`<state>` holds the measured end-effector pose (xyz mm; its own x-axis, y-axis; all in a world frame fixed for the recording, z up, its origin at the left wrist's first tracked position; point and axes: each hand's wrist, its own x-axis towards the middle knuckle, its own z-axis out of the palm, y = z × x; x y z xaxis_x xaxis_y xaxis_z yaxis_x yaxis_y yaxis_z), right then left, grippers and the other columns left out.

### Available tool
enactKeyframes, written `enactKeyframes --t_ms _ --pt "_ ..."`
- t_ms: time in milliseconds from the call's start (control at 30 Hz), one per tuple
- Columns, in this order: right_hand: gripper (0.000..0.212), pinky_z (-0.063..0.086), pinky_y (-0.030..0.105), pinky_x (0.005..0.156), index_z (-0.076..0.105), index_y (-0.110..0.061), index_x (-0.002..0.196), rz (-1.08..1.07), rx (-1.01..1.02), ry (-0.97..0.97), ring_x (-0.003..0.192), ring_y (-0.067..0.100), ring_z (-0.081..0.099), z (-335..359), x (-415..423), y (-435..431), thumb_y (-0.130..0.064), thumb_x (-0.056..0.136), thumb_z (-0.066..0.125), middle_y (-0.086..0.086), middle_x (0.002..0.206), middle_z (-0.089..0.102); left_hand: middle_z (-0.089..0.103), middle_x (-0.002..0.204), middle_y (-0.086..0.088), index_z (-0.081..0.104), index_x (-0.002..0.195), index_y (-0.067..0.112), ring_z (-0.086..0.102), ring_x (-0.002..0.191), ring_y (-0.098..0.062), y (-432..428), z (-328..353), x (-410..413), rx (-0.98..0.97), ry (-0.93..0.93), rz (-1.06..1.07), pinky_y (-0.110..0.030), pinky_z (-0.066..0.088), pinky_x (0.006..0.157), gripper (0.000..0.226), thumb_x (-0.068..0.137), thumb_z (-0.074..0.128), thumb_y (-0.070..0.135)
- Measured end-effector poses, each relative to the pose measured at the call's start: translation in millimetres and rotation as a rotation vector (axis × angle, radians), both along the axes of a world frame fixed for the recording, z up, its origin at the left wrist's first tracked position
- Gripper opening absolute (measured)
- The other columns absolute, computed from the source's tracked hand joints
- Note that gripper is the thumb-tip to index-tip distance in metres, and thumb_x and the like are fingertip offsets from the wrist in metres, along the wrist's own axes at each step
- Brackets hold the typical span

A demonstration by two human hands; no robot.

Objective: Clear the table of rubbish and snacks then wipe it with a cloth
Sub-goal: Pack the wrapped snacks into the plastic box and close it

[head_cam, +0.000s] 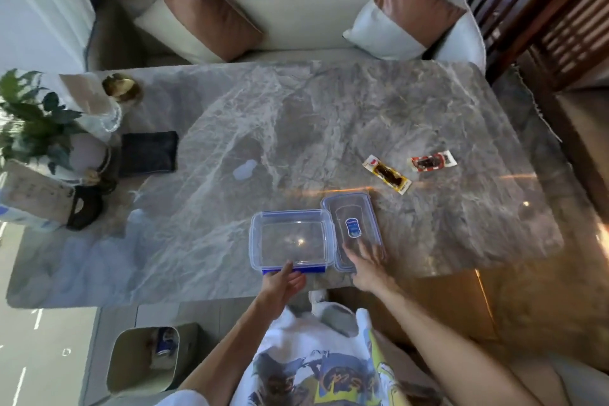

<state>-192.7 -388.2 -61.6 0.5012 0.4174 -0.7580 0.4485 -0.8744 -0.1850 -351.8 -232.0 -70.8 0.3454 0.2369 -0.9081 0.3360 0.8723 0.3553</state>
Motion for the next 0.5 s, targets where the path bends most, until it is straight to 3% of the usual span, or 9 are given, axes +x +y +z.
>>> enactKeyframes --t_ms 67,133,167,233,300,367,500 --pt "0.078 -0.003 0.050 0.121 0.009 -0.040 0.153 -0.017 0.005 -0.010 0.149 0.038 -0.014 2.9 0.7 4.4 -0.007 0.092 0.045 0.000 0.164 -0.012 0.040 0.042 0.000 0.040 0.070 0.010 0.043 0.034 -0.012 6.7 3.7 3.9 -0.020 -0.032 -0.080 -0.023 0.048 0.040 0.030 0.099 0.045 0.006" --pt "0.072 0.001 0.049 0.123 0.015 -0.039 0.153 -0.024 0.013 -0.030 0.150 0.038 -0.007 4.4 2.5 7.9 -0.009 0.093 0.043 0.000 0.165 -0.008 0.031 0.038 0.002 0.031 0.063 0.016 0.034 0.032 -0.011 13.7 13.1 4.9 -0.063 -0.021 -0.182 -0.021 0.033 0.039 0.035 0.096 0.036 0.007" --pt "0.069 0.003 0.048 0.123 0.018 -0.039 0.153 -0.023 0.012 -0.032 0.150 0.037 -0.004 5.1 3.8 9.9 -0.011 0.094 0.042 0.001 0.165 -0.006 0.035 0.039 0.001 0.033 0.057 0.015 0.036 0.034 -0.013 16.1 17.9 4.2 -0.107 0.005 -0.226 -0.023 0.031 0.044 0.035 0.092 0.035 0.009" --pt "0.064 0.013 0.043 0.122 0.024 -0.035 0.152 -0.047 0.043 -0.004 0.151 0.034 0.008 7.0 10.3 13.0 -0.015 0.095 0.044 0.002 0.165 0.001 0.057 0.048 -0.006 0.052 0.047 0.008 0.054 0.049 -0.022 18.5 26.5 4.6 -0.153 0.109 -0.294 -0.028 0.044 0.058 0.039 0.085 0.044 0.016" --pt "0.056 0.026 0.036 0.117 0.033 -0.028 0.150 -0.089 0.146 0.004 0.147 0.027 0.026 10.4 26.2 13.9 -0.018 0.096 0.049 0.004 0.162 0.018 0.066 0.063 -0.008 0.063 0.054 0.007 0.061 0.061 -0.024 19.0 35.3 15.1 -0.129 0.152 -0.400 -0.027 0.049 0.061 0.035 0.083 0.049 0.020" --pt "0.046 0.036 0.030 0.109 0.047 -0.022 0.142 -0.140 0.258 -0.041 0.137 0.021 0.044 18.3 53.8 9.7 -0.022 0.096 0.051 0.003 0.151 0.044 0.062 0.068 -0.005 0.060 0.063 0.012 0.056 0.060 -0.020 17.2 50.0 41.4 -0.079 0.137 -0.467 -0.022 0.044 0.056 0.028 0.087 0.048 0.022" --pt "0.026 0.051 0.033 0.089 0.068 -0.024 0.114 -0.294 0.365 -0.202 0.110 0.025 0.065 37.8 140.3 -6.9 -0.030 0.092 0.056 0.003 0.117 0.071 0.061 0.072 -0.007 0.057 0.075 0.012 0.056 0.059 -0.020 14.8 66.9 135.1 0.247 0.129 -0.450 -0.022 0.043 0.055 0.026 0.097 0.043 0.016"
